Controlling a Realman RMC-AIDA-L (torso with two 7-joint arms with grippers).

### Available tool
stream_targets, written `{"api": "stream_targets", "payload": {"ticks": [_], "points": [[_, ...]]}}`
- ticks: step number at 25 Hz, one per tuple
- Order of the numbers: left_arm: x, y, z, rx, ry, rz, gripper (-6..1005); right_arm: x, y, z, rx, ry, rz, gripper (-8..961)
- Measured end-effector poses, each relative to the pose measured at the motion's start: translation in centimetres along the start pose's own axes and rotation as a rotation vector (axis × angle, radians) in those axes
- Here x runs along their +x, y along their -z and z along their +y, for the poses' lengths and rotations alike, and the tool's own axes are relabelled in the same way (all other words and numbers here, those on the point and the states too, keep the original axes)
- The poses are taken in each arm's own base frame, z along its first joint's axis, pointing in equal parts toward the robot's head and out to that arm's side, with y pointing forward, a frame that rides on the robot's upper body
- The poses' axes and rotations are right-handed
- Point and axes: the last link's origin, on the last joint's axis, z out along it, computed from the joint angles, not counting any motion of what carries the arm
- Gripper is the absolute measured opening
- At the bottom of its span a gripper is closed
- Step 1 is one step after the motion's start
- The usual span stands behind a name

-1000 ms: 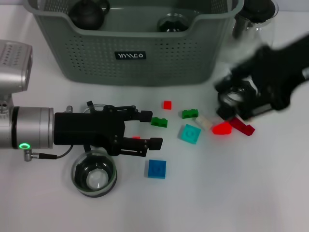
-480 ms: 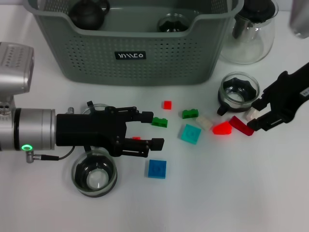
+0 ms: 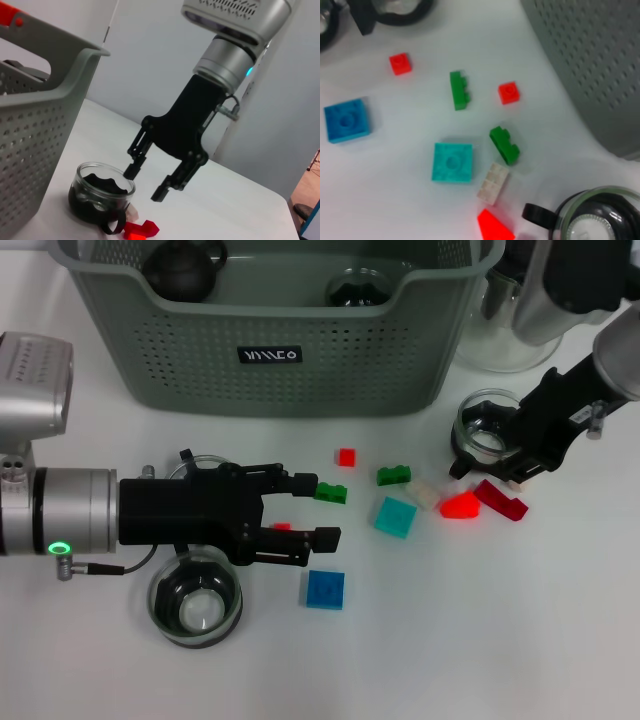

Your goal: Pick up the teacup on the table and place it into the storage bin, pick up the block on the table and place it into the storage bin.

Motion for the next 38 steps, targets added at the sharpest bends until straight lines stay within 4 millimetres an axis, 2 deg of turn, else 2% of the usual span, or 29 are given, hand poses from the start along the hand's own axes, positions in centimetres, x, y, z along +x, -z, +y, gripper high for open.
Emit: {"api": "stream_targets", "payload": {"ticks": [12, 20, 26, 31, 34, 38], "points": [[-0.2, -0.1, -0.1, 0.009, 0.007, -0.004, 821, 0.1, -3.3, -0.7, 0.050, 0.036, 0.078, 558], [-0.2, -0.1, -0.1, 0.011, 0.008, -0.001, 820, 0.2, -3.6, -0.8, 0.055, 0.032, 0.101, 556], [-0.2, -0.1, -0.1, 0.013, 0.009, -0.002, 819, 0.4, -3.6, -0.7, 0.056, 0.043, 0.128, 447], [-0.2, 0.0, -0.2, 0.015, 0.009, -0.002, 818, 0.2, -3.6, -0.6, 0.053, 0.040, 0.123, 226], [-0.2, 0.0, -0.2, 0.015, 0.008, -0.002, 817, 0.1, -3.4, -0.7, 0.044, 0.028, 0.115, 55], [-0.2, 0.0, -0.2, 0.015, 0.009, -0.003, 817, 0.0, -2.6, -0.7, 0.016, -0.005, 0.091, 55]]}}
